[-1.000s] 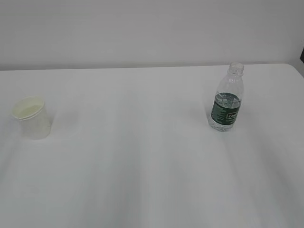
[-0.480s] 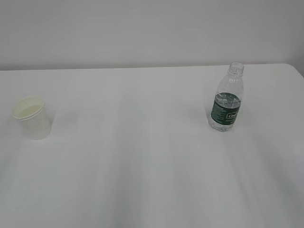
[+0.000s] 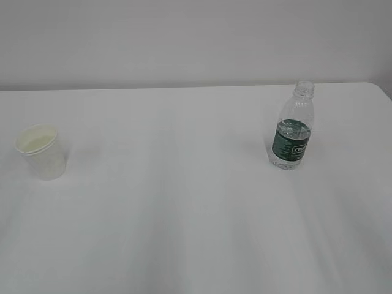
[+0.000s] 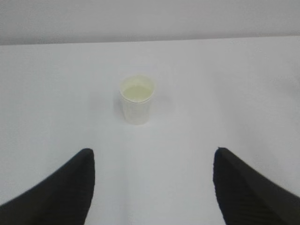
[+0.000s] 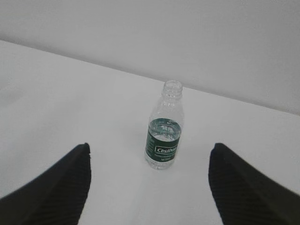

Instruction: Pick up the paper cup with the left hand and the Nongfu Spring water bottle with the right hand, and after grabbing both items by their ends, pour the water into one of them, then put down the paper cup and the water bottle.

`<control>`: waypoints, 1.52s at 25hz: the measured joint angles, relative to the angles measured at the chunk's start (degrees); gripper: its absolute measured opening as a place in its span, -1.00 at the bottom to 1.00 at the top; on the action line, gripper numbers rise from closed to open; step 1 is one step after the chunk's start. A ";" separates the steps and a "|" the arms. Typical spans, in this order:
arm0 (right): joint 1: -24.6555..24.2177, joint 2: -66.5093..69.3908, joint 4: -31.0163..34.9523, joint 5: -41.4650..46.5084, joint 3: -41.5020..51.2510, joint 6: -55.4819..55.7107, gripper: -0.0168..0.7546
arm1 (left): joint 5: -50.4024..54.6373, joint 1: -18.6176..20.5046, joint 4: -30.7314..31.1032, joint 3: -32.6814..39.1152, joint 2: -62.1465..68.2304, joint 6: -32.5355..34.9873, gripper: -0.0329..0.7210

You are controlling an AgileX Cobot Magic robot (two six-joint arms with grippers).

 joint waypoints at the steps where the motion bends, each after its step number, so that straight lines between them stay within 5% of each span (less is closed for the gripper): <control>1: 0.00 -0.40 -0.42 1.05 0.00 0.00 0.58 | 1.23 0.00 0.00 0.00 0.00 0.00 0.57; 5: 0.00 -2.11 -4.15 4.70 0.00 3.08 0.58 | 5.95 0.00 0.00 0.00 -0.11 0.00 0.53; 14: 0.00 -7.06 -23.99 17.48 -2.22 23.10 0.58 | 10.56 -0.03 0.00 0.00 -6.42 0.00 0.52; 23: 0.00 -14.67 -23.62 26.93 -2.52 23.93 0.58 | 16.06 -0.10 0.00 -0.34 -12.67 0.00 0.52; 38: 0.00 -16.50 -13.81 33.51 -2.78 15.88 0.58 | 19.08 -0.10 0.00 1.12 -13.98 0.00 0.52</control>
